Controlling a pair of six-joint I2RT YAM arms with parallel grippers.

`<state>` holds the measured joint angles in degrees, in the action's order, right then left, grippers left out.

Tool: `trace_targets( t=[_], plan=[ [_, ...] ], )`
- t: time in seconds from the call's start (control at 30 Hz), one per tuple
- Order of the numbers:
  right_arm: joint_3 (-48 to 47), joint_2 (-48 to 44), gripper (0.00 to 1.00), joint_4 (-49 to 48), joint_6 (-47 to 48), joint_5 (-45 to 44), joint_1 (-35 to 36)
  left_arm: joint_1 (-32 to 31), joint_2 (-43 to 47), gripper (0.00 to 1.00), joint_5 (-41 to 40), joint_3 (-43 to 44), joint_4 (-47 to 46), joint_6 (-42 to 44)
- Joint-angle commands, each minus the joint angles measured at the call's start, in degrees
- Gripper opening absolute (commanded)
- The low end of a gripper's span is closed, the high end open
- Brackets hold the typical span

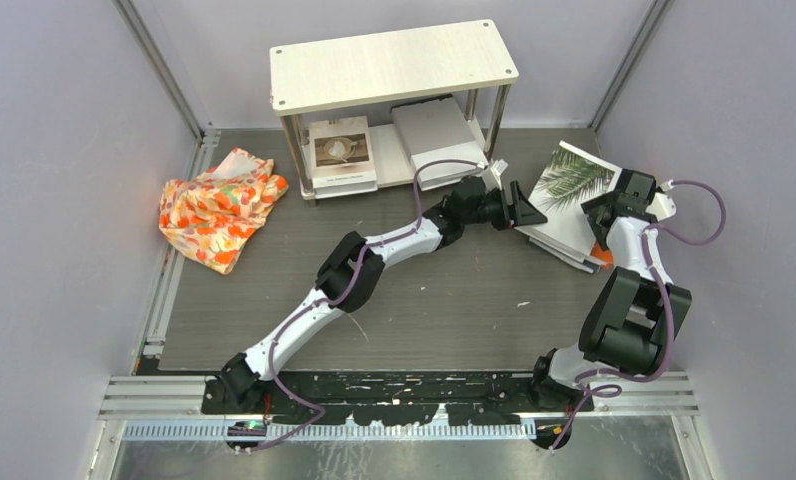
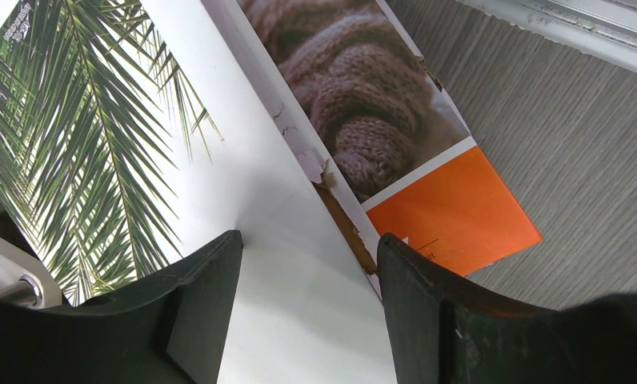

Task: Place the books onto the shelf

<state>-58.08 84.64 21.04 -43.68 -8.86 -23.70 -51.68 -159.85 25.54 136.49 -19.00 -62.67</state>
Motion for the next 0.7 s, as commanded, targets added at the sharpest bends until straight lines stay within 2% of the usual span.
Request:
trace_targets(
  t=[0.0, 0.23, 0.67],
  plan=[
    [-0.2, -2.6, 0.68, -0.7, 0.3, 0.5, 0.4, -0.5, 3.1, 0.65, 2.8, -0.5, -5.4, -0.7],
    [0.2, -4.4, 0.68, -0.2, -0.4, 0.3, 0.4, -0.4, 6.7, 0.52, 2.7, -5.9, -5.3, 0.1],
    [1.5, -7.8, 0.68, 0.3, -1.3, -0.8, 0.5, 0.2, 15.5, 0.43, -1.1, -18.2, -7.3, 0.9]
  ],
)
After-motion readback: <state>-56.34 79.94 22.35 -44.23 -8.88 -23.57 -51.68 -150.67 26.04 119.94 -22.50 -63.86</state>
